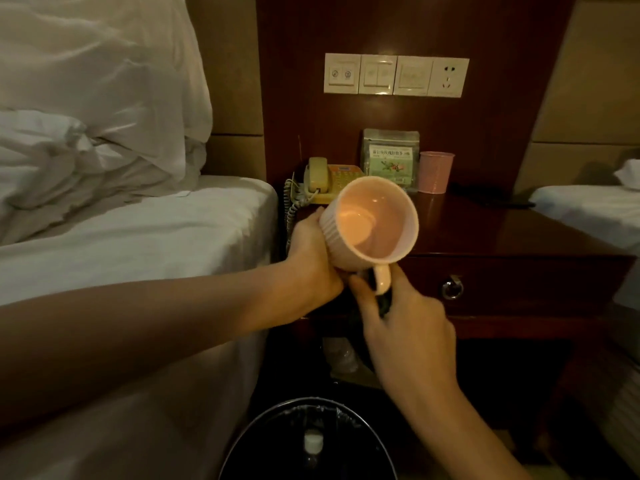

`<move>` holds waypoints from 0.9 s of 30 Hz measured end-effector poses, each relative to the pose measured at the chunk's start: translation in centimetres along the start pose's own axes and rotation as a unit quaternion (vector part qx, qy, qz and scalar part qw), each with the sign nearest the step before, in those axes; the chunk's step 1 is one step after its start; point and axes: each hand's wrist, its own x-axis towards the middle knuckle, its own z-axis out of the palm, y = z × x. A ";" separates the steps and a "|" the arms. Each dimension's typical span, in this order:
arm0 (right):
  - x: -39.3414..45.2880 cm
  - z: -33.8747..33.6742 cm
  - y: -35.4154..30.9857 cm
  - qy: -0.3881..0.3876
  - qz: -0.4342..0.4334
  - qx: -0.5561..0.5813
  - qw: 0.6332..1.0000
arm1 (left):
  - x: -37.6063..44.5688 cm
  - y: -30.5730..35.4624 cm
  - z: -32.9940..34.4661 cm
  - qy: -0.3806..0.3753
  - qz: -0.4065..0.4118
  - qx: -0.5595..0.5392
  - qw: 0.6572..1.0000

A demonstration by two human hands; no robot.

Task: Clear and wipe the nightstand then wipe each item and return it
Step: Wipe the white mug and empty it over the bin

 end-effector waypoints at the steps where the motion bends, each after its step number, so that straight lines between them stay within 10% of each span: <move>1: 0.4 -0.2 0.6 0.013 -0.008 0.001 1.000 | 0.4 -0.2 0.4 -0.012 -0.042 -0.003 0.999; 10: 12.8 -4.3 5.8 -0.065 0.075 0.028 0.995 | 6.3 1.2 3.6 -0.102 -0.067 0.326 0.937; 14: 18.5 -4.3 6.5 -0.065 0.153 0.084 0.982 | 9.9 3.5 3.2 -0.064 0.145 0.536 0.829; 20: 24.7 -0.7 7.7 -0.045 0.253 0.089 0.962 | 14.1 4.3 2.8 -0.031 0.196 0.737 0.646; 27: 29.9 3.4 8.1 0.009 0.275 0.095 0.957 | 15.6 1.6 0.7 -0.001 0.297 0.776 0.557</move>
